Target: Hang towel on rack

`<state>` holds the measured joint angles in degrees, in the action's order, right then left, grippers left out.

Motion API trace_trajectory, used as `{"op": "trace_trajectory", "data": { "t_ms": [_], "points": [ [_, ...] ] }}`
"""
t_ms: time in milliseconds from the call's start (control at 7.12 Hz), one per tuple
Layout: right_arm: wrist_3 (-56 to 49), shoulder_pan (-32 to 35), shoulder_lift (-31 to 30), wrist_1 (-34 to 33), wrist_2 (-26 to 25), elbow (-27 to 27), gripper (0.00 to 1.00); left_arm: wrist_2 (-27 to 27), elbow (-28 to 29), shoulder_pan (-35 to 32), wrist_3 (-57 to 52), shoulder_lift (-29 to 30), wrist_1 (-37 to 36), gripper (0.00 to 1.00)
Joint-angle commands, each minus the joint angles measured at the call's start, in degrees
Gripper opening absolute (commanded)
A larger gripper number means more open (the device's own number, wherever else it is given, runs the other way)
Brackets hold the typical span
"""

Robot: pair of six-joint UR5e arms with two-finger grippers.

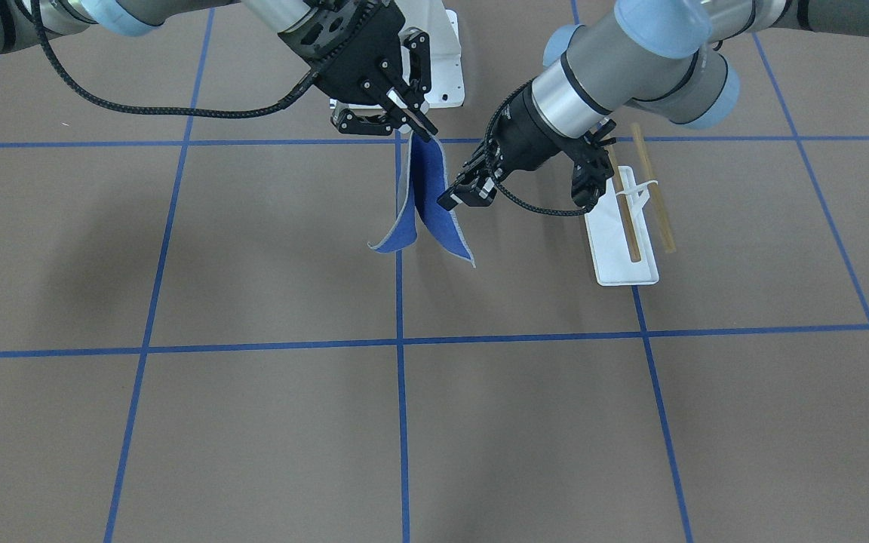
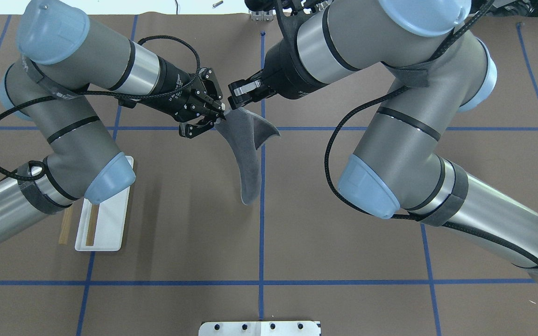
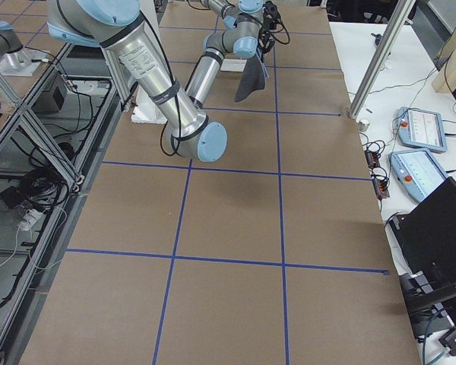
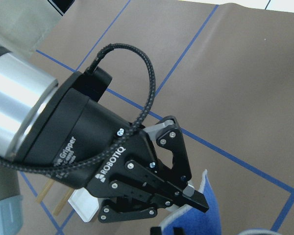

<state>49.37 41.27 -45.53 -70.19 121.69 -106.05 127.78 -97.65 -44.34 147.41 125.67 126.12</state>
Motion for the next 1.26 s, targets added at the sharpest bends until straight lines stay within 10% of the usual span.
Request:
{"op": "trace_trajectory", "data": {
  "t_ms": [0,421,1124],
  "points": [
    [3.6,0.0,-0.3,0.4,-0.8,-0.1,1.0,0.0,0.0,0.0,-0.2,0.0,0.0,0.0],
    [3.8,0.7,-6.5,0.5,-0.9,-5.7,1.0,0.4,-0.8,-0.1,-7.5,-0.5,0.1,0.0],
    [4.5,6.9,-17.1,-0.1,0.3,-10.4,1.0,3.3,-14.2,-2.5,-24.7,-18.0,0.8,0.0]
  ]
}}
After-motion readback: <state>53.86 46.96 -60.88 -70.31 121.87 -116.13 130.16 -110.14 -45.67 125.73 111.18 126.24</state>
